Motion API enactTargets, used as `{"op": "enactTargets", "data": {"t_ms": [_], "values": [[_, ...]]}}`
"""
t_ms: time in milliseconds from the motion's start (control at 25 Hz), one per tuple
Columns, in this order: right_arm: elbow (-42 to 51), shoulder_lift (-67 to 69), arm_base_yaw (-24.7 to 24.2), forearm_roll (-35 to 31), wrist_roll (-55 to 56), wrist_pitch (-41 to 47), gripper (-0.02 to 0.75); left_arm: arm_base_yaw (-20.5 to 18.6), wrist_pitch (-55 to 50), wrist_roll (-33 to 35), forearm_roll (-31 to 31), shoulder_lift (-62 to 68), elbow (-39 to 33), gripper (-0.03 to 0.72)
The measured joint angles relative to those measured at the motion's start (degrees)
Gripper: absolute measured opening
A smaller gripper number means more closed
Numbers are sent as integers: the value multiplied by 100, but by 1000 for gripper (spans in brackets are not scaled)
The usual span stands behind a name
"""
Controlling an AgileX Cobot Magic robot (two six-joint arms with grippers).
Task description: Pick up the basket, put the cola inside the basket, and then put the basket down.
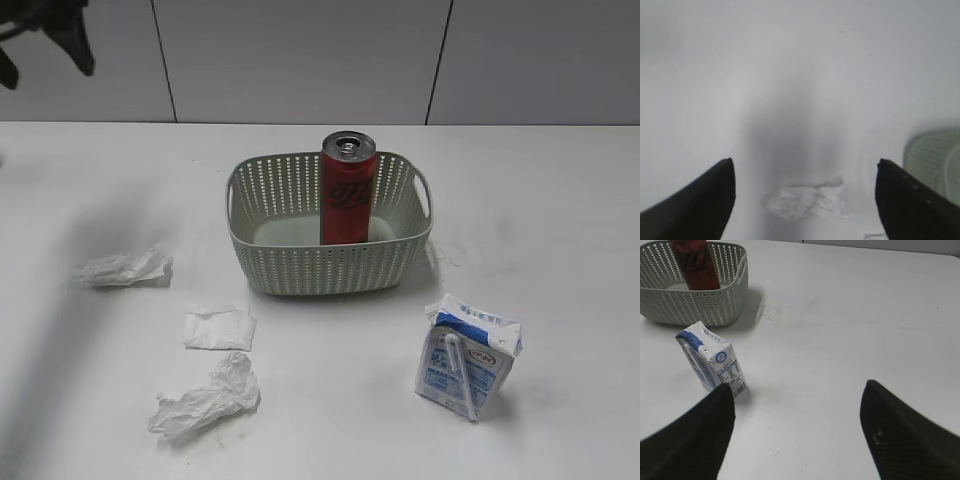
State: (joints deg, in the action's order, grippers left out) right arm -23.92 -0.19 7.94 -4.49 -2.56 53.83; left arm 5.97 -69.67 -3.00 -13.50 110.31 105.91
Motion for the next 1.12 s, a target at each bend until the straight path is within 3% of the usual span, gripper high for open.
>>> {"op": "enactTargets", "data": {"t_ms": [120,400,600,880,1120], "values": [[0,0,0,0,0,0,592,-254,-6,100,404,-259,0,655],[0,0,0,0,0,0,591,-753,-3,204,224,-1014,-829,627],[0,0,0,0,0,0,591,-673,-3,576,233,-1780,-1973,610],[0,0,0,0,0,0,592,-612,202,755,1039,-3583,-4008,595],[0,0,0,0,0,0,592,-612,824,762,1153,-5204,-5522,590]]}}
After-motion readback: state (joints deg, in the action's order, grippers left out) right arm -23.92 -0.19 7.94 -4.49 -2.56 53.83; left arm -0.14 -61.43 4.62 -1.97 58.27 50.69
